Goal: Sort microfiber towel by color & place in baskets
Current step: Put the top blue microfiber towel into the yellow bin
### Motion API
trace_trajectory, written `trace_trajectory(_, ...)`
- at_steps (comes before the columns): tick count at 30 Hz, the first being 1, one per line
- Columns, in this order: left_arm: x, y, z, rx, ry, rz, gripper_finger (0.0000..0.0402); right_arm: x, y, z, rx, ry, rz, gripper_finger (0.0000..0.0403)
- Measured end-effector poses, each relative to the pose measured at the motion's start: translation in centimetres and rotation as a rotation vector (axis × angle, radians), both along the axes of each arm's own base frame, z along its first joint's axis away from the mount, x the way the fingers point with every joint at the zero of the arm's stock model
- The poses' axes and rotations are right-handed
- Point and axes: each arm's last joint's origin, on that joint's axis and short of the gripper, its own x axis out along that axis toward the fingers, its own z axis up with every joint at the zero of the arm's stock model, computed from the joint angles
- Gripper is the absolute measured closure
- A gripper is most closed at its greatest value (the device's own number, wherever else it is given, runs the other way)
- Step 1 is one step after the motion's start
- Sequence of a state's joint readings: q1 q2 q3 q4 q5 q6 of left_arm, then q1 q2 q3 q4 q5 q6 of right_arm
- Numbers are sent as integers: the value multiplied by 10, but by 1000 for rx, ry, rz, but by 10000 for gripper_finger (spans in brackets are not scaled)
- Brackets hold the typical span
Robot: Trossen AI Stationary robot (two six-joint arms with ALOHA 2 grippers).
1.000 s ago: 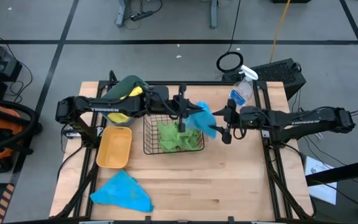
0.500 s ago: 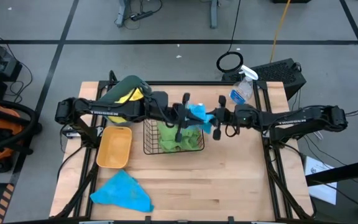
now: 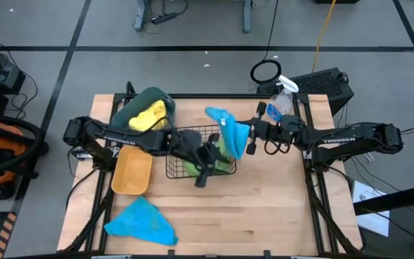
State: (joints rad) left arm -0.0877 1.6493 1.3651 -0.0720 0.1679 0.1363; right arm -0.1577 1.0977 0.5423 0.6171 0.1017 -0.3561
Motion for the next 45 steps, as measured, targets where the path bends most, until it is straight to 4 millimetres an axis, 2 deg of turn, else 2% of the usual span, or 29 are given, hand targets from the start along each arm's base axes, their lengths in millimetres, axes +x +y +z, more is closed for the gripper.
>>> trace_trajectory(2,-1,-7,-1,16,8,18,223,0,0,0,-12,3,0,400)
trace_trajectory(5,-3,-14,-1,94,16,173,159,0,0,-2,-27,24,-1,400)
trace_trajectory(9,-14,-18,13,257,-45,432,112,0,0,-4,-19,47,1,400)
trace_trajectory(12,-16,-13,18,322,-61,512,106,1,2,-4,-17,48,39,400)
trace_trajectory(17,-9,7,14,253,-48,465,105,1,4,-3,32,21,115,400)
trace_trajectory(23,-8,34,-5,220,6,544,104,1,4,-2,52,7,122,400)
trace_trajectory(26,-9,43,-12,202,39,564,104,1,7,1,43,-16,184,401)
trace_trajectory(30,-5,49,-13,156,19,492,104,1,10,4,55,-45,234,401)
trace_trajectory(35,3,45,-12,169,-64,344,105,1,10,5,57,-55,240,400)
trace_trajectory(38,7,44,-17,174,-62,283,122,1,11,4,63,-55,257,399)
trace_trajectory(40,9,43,-19,175,-63,276,155,1,10,4,90,-58,260,392)
trace_trajectory(42,9,43,-20,175,-62,275,211,1,10,4,120,-56,261,375)
trace_trajectory(45,9,43,-19,172,-68,275,322,1,10,1,177,-33,263,333)
